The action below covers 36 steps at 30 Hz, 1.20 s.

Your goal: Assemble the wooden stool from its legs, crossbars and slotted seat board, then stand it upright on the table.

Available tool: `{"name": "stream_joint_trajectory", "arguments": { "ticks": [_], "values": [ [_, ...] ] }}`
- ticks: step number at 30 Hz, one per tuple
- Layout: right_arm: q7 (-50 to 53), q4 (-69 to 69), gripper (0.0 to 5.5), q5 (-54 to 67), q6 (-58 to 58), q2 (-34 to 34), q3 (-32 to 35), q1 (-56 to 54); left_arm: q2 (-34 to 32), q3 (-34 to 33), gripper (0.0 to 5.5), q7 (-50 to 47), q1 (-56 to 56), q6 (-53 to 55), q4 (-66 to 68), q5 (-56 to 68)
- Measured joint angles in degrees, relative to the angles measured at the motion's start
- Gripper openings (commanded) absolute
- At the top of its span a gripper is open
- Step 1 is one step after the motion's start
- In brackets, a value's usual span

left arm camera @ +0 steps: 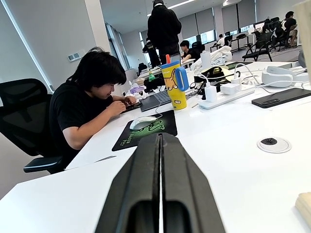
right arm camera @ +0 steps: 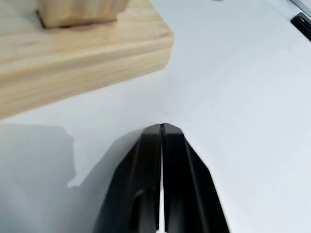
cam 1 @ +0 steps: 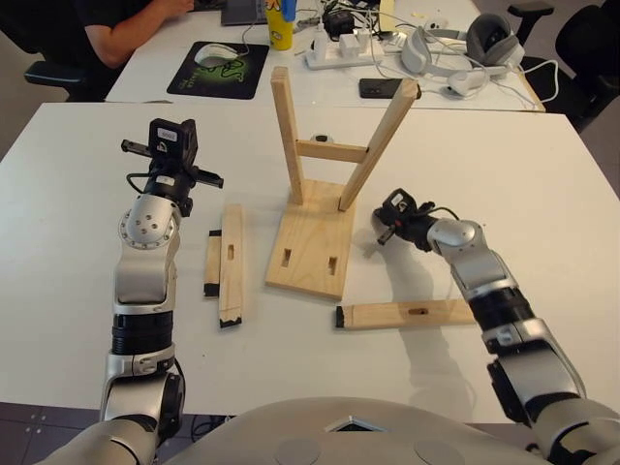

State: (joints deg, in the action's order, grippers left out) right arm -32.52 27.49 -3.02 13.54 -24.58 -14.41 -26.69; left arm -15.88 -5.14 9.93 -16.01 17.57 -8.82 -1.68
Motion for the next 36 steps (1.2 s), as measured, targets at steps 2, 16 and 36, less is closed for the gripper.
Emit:
{"name": "stream_joint_trajectory", "arguments": {
  "ticks": [2,16,36],
  "values": [
    [-0.55,2.24,0.0,0.05,-1.6,1.83,-0.15,-1.34,0.01,0.18,0.02,0.12,-0.23,-0.01,0.21,0.25],
    [-3.81,-3.57,0.0,0.6,-1.84,4.92,-0.75,2.13,0.02,0.87,0.02,0.36,-1.59,-0.15,1.37,0.53],
    [-44.29,-55.24,2.34,23.14,29.64,-44.54,9.46,13.6,4.37,-5.41,0.0,-9.42,14.57,2.36,-12.58,0.02]
  ]
}}
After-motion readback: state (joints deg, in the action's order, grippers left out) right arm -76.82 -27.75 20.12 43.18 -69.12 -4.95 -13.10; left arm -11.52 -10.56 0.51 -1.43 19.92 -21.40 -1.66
